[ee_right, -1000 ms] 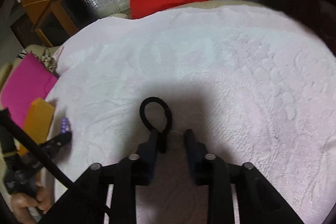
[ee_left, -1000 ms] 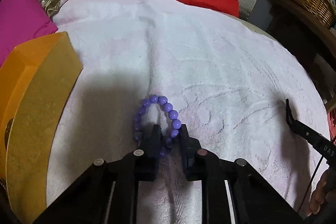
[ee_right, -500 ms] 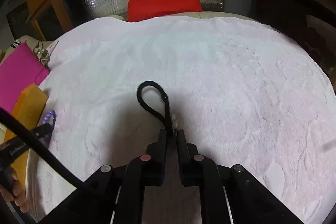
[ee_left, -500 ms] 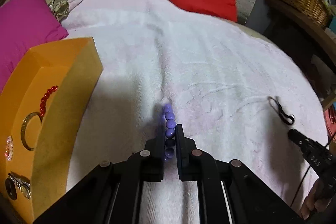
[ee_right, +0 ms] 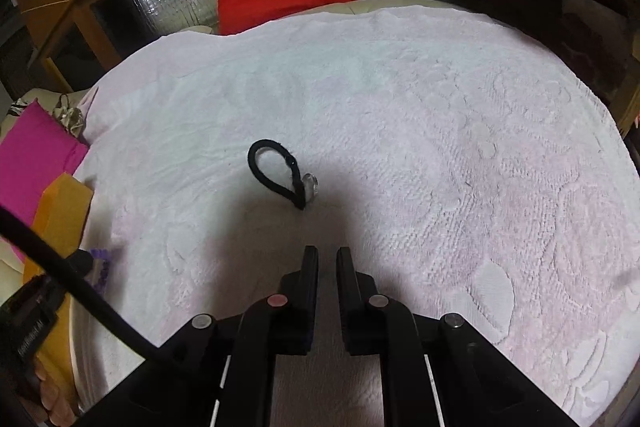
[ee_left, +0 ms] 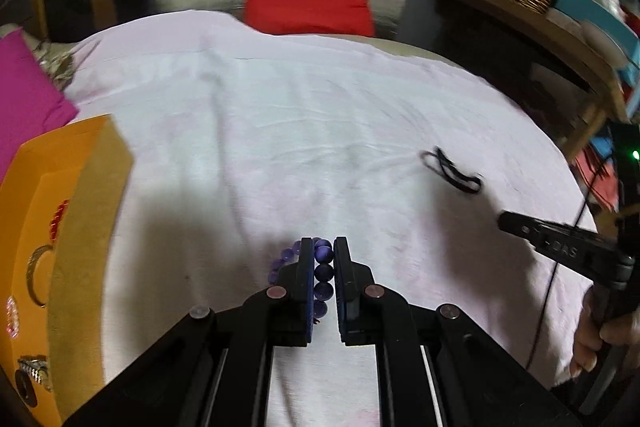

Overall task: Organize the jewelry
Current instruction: 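Lift the purple bracelet with the left tool while the right tool grasps the black hair tie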

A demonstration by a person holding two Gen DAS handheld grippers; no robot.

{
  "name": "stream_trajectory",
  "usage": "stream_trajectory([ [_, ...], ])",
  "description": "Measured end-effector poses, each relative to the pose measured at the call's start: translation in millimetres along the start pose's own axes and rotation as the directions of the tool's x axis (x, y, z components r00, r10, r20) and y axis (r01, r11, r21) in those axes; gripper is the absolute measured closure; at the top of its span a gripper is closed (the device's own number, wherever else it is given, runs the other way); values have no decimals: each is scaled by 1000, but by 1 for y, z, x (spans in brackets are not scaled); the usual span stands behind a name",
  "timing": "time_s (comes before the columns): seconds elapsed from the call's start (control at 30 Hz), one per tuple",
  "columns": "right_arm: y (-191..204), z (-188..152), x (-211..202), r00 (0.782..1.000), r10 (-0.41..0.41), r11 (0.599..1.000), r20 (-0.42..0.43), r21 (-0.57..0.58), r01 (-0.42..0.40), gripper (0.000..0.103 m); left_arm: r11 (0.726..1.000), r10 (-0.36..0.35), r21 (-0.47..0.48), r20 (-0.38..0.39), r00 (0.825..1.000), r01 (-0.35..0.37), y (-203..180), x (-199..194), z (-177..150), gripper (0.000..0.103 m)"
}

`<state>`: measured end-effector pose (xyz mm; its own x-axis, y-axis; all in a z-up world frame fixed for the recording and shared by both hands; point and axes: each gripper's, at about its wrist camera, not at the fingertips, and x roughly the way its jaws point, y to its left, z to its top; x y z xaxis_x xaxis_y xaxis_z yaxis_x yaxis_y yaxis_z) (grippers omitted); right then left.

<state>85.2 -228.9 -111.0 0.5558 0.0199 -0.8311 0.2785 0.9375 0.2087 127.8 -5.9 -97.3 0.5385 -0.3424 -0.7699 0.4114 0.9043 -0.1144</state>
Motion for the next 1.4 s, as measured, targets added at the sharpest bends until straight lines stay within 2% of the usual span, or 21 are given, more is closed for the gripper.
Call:
stream_trajectory([
  [0.2, -2, -7, 3, 999, 41, 999, -23, -6, -41, 93, 1000, -13, 23, -44, 999, 14, -11, 12, -2, 93],
  [0.43, -9, -7, 8, 995, 100, 995, -31, 2, -100, 92, 1000, -22, -6, -99, 995, 21, -7, 29, -7, 93],
  [0.63, -18, -4, 6, 984, 176, 984, -41, 26, -175, 90, 996, -83, -41, -133, 988, 78, -1, 38, -12, 93],
  [0.7, -24, 0, 5, 977, 209, 977, -50, 44, -207, 83, 994, -106, -35, -135, 985, 102, 1, 37, -13, 89],
  [0.73, -27, 4, 5, 973, 226, 973, -51, 57, -223, 74, 992, -123, -33, -137, 983, 120, 3, 36, -14, 86],
  [0.77, -31, 6, 2, 969, 243, 968, -44, 71, -240, 67, 990, -142, -30, -137, 980, 139, 3, 34, -15, 76],
  [0.8, -36, 8, -1, 965, 259, 963, -29, 80, -256, 63, 987, -159, -23, -132, 979, 157, 3, 30, -15, 65],
  [0.83, -41, 11, -6, 961, 277, 958, -7, 81, -276, 58, 987, -163, -14, -124, 979, 163, 4, 27, -16, 60],
  [0.87, -42, 13, -9, 958, 285, 955, 7, 80, -285, 57, 986, -166, -4, -114, 979, 167, 6, 23, -17, 55],
  [1.03, -62, 22, -16, 944, 327, 940, 35, 95, -329, 57, 982, -188, -3, -81, 979, 188, 24, 6, -20, 53],
  [1.17, -70, 26, -12, 935, 353, 929, 46, 101, -356, 57, 985, -170, -32, -35, 985, 169, 35, 1, -16, 53],
  [1.27, -61, 30, -1, 931, 364, 926, 24, 101, -365, 57, 983, -183, -42, -51, 982, 181, 29, 8, -15, 53],
  [1.4, -44, 37, 11, 931, 363, 927, 30, 88, -365, 57, 984, -176, 15, -80, 981, 178, 11, 15, -13, 53],
])
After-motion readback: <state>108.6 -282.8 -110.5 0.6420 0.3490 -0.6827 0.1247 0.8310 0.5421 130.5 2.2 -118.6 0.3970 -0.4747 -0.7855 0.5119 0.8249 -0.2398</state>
